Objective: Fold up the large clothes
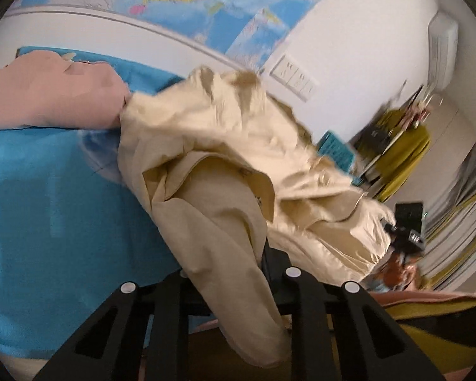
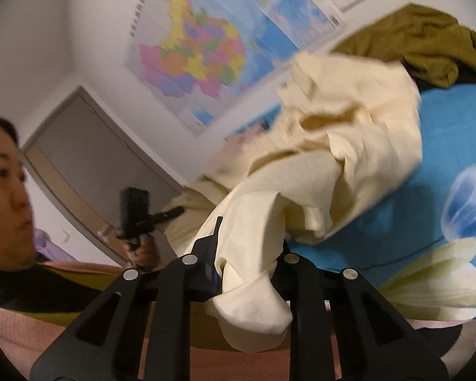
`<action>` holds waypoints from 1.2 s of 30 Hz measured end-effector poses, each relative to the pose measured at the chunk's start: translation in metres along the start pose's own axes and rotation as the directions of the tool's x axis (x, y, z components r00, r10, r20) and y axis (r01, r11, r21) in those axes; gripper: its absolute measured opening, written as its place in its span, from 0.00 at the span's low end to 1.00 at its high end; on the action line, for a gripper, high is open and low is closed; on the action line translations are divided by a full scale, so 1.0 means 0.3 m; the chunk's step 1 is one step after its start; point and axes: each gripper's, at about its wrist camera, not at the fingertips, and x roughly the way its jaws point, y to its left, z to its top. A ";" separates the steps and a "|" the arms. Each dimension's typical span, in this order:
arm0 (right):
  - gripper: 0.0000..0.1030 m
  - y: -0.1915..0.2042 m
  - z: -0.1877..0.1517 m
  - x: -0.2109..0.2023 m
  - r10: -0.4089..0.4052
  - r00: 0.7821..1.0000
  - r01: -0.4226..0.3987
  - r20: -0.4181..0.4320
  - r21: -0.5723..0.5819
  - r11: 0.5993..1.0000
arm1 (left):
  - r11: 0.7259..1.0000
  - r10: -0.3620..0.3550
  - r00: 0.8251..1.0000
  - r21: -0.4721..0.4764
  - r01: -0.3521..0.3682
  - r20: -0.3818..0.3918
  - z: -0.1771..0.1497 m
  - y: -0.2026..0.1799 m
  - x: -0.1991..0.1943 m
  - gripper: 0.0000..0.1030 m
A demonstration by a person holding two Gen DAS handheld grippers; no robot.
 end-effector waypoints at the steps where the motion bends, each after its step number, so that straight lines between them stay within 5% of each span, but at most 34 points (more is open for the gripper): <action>1: 0.18 0.009 0.001 -0.012 -0.007 1.000 0.007 0.011 -0.006 1.000 | 1.000 -0.015 1.000 -0.015 0.015 0.009 0.001 0.007 -0.012 0.18; 11: 0.18 -0.004 0.090 0.009 -0.013 0.998 0.009 0.060 0.058 0.998 | 0.996 -0.036 0.999 -0.082 0.034 -0.028 0.088 0.043 -0.018 0.19; 36: 0.22 -0.188 0.619 0.165 -0.106 0.990 0.089 0.090 0.176 0.980 | 0.994 0.047 0.993 -0.090 -0.057 -0.104 0.625 0.064 0.160 0.19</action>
